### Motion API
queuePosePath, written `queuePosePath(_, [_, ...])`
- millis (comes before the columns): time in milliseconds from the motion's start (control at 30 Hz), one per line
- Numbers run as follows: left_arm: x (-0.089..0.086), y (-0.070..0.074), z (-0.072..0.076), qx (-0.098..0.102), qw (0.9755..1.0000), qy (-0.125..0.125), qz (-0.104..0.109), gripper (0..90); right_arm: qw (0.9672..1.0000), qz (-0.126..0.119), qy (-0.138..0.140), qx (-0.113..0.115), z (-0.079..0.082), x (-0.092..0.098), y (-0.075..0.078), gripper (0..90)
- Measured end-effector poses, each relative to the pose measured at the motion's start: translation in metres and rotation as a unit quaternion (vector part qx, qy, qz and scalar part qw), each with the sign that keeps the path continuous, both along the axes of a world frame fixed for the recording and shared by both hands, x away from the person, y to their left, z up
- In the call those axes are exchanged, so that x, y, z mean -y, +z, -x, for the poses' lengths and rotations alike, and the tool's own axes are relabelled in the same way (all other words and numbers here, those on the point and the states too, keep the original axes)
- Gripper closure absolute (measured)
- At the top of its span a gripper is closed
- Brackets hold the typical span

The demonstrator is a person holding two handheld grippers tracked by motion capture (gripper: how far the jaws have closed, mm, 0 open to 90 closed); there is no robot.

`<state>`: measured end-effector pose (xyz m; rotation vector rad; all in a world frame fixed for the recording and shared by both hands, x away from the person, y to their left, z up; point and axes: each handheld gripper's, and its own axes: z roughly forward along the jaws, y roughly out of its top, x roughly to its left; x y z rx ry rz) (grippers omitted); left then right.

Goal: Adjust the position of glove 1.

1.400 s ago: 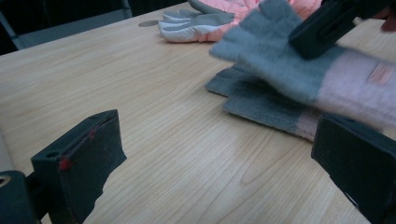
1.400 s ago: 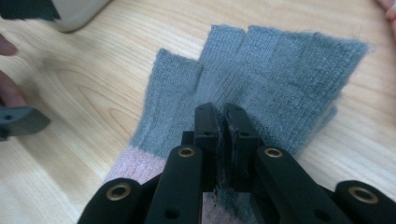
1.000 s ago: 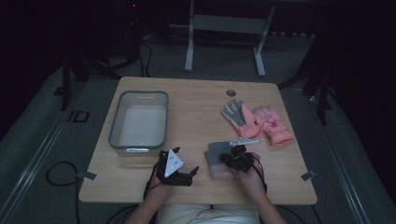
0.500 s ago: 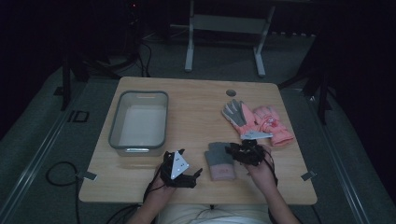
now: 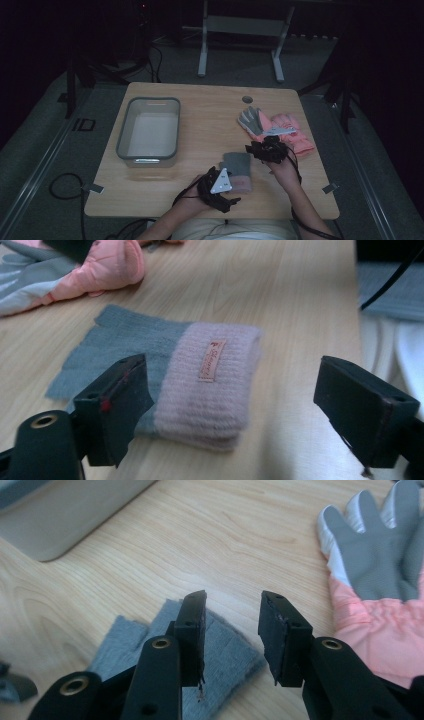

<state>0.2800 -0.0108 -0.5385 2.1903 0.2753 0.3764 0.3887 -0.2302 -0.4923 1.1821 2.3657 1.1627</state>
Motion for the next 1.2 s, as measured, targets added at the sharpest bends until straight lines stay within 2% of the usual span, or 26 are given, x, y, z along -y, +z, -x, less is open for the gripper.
queuePosePath(133, [0.008, -0.003, -0.008, 0.0, 0.9993, -0.022, -0.029, 22.6, 0.9999, 0.009, -0.001, -0.012, -0.007, -0.006, -0.013, 60.0])
queuePosePath(200, [0.009, -0.005, -0.011, -0.006, 0.9988, -0.031, -0.037, 30.3, 0.9997, 0.015, -0.002, -0.021, -0.01, -0.007, -0.02, 56.6])
queuePosePath(267, [0.01, -0.007, -0.014, -0.011, 0.9985, -0.036, -0.041, 33.0, 0.9995, 0.015, -0.003, -0.027, -0.011, -0.008, -0.027, 52.7])
queuePosePath(500, [0.009, -0.009, -0.016, -0.007, 0.9979, -0.037, -0.052, 39.8, 0.9973, 0.048, -0.009, -0.054, -0.012, -0.007, -0.047, 40.3])
queuePosePath(633, [0.011, -0.01, -0.014, 0.001, 0.9974, -0.036, -0.063, 39.8, 0.9967, 0.041, -0.018, -0.067, -0.011, -0.006, -0.053, 39.1])
queuePosePath(700, [0.012, -0.011, -0.013, 0.007, 0.9968, -0.038, -0.069, 39.9, 0.9968, 0.037, -0.015, -0.07, -0.01, -0.006, -0.053, 43.3])
queuePosePath(767, [0.014, -0.012, -0.011, 0.024, 0.9954, -0.043, -0.082, 40.8, 0.9968, 0.035, -0.015, -0.071, -0.009, -0.007, -0.053, 46.0])
queuePosePath(833, [0.016, -0.014, -0.008, 0.044, 0.9932, -0.046, -0.098, 41.1, 0.9962, 0.024, -0.007, -0.084, -0.009, -0.008, -0.053, 56.8])
queuePosePath(867, [0.017, -0.014, -0.007, 0.053, 0.9923, -0.045, -0.103, 41.7, 0.996, 0.023, -0.009, -0.086, -0.008, -0.009, -0.053, 58.8])
queuePosePath(933, [0.018, -0.014, -0.007, 0.073, 0.9902, -0.038, -0.113, 50.8, 0.995, 0.023, -0.004, -0.097, -0.009, -0.011, -0.051, 67.4])
queuePosePath(1000, [0.017, -0.013, -0.008, 0.073, 0.9904, -0.037, -0.111, 55.1, 0.9946, 0.029, 0.002, -0.1, -0.008, -0.014, -0.05, 72.8])
queuePosePath(1067, [0.016, -0.01, -0.008, 0.07, 0.9911, -0.034, -0.108, 61.4, 0.995, 0.042, 0.005, -0.09, -0.006, -0.019, -0.047, 75.2])
queuePosePath(1100, [0.015, -0.009, -0.009, 0.064, 0.9923, -0.029, -0.101, 65.9, 0.9952, 0.041, 0.007, -0.088, -0.005, -0.02, -0.045, 75.8])
queuePosePath(1200, [0.012, -0.007, -0.012, 0.041, 0.9952, -0.02, -0.087, 69.5, 0.9962, 0.025, 0.011, -0.083, -0.003, -0.02, -0.04, 76.3])
